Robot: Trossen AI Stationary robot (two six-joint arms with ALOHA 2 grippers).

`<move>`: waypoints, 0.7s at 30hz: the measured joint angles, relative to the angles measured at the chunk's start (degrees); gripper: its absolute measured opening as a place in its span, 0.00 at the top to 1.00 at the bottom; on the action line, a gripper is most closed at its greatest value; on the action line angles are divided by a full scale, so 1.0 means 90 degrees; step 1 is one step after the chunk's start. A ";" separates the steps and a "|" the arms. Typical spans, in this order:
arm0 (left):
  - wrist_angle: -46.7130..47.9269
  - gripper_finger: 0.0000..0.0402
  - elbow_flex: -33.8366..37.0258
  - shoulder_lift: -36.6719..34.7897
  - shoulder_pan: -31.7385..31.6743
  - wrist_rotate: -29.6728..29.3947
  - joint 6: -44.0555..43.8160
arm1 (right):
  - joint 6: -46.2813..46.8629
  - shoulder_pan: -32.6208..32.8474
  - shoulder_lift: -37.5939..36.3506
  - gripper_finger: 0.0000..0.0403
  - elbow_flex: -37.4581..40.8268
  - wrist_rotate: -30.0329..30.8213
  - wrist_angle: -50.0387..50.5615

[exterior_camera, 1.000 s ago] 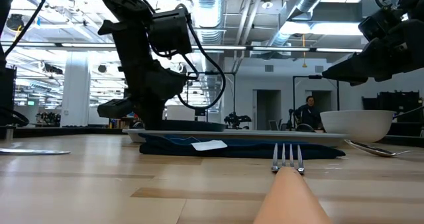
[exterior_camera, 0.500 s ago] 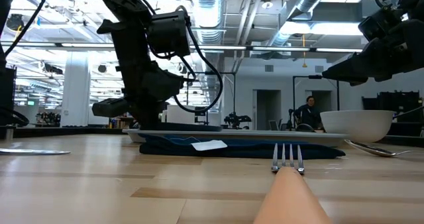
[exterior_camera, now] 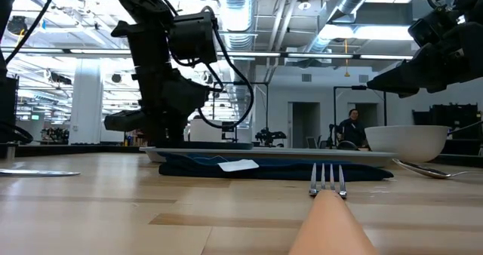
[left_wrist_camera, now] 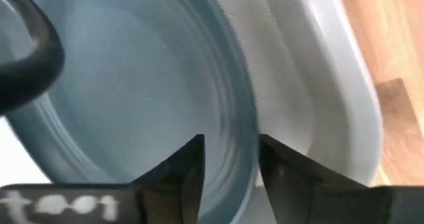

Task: Set up tray
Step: Put the white bowl on top of the dark green plate on the gray serving tray

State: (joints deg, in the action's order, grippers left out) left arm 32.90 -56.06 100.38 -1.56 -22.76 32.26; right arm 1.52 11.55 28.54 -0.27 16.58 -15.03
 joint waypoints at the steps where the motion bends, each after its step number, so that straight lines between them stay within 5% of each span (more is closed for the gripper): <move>1: 0.0066 0.65 -0.0051 0.0000 0.0000 -0.0003 -0.0036 | 0.0001 0.0000 -0.0001 0.70 0.0001 0.0000 0.0000; 16: 0.2023 0.58 -0.1334 0.0001 0.0000 -0.0014 -0.0842 | -0.0001 0.0000 0.0002 0.70 0.0002 0.0000 0.0000; 21: 0.2913 0.58 -0.2149 0.0002 -0.0007 0.0805 -0.1065 | 0.0000 0.0000 0.0000 0.70 0.0002 0.0000 0.0000</move>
State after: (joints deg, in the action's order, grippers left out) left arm 59.13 -75.40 100.40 -1.63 -15.52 22.68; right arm 1.52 11.55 28.54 -0.26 16.58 -15.03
